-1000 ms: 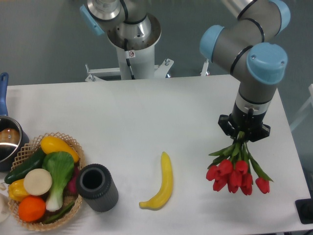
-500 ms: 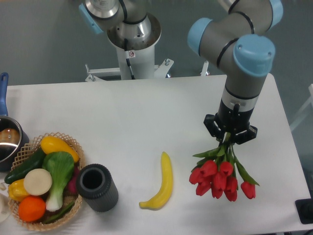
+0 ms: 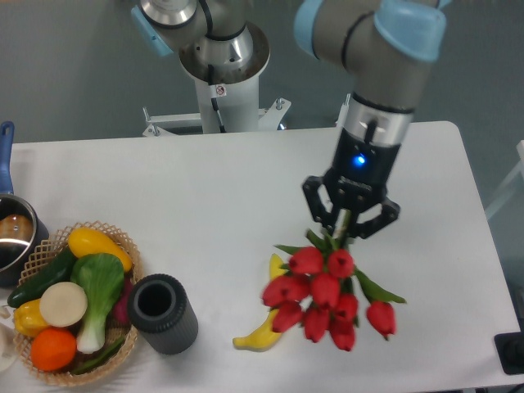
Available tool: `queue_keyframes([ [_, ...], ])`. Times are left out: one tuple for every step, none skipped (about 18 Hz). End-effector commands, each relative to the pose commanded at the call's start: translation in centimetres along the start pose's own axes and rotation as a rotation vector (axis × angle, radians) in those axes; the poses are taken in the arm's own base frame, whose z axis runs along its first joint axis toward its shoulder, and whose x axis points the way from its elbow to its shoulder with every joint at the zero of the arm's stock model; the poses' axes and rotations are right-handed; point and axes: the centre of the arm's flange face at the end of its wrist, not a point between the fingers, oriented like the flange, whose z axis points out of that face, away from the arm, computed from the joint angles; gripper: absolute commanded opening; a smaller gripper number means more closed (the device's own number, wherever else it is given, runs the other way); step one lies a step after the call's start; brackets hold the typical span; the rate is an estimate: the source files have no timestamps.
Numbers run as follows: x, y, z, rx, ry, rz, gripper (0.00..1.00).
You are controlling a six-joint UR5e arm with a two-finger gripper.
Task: Insert the flowers into the vase
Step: 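Carry the red tulip bunch in the gripper toward the dark grey vase, then lower the tulip stems down into the dark grey vase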
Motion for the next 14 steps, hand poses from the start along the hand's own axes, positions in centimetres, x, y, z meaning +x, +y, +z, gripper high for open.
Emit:
queue_keyframes([
  [0.5,-0.4,0.2,0.032,0.03,-0.001,0.0],
  [1.0,-0.5,0.6,0.054,0.057,-0.002,0.0],
  [1.5,-0.7,1.2,0.073,0.085,0.002,0.0],
  [2.2,-0.9,1.8,0.084,0.108,0.006,0.0],
  [2.6,-1.1,2.2,0.092,0.121,0.011,0.0],
  [3.4,-1.5,2.7,0.109,0.138,0.023,0.0],
  [4.7,-2.1,3.8,0.149,0.182,0.044,0.0],
  [5.1,-2.1,4.4,0.19,0.214,0.052,0.0],
  [5.2,-2.0,4.8,0.225,0.244,0.05,0.0],
  [5.1,-2.0,5.2,0.256,0.279,0.04,0.0],
  [4.9,-1.7,5.8,0.283,0.311,0.031,0.0],
  [4.8,-1.6,6.2,0.313,0.342,0.023,0.0],
  [4.9,-1.7,6.3,0.343,0.368,0.02,0.0],
  [5.0,-1.9,6.1,0.373,0.391,0.017,0.0],
])
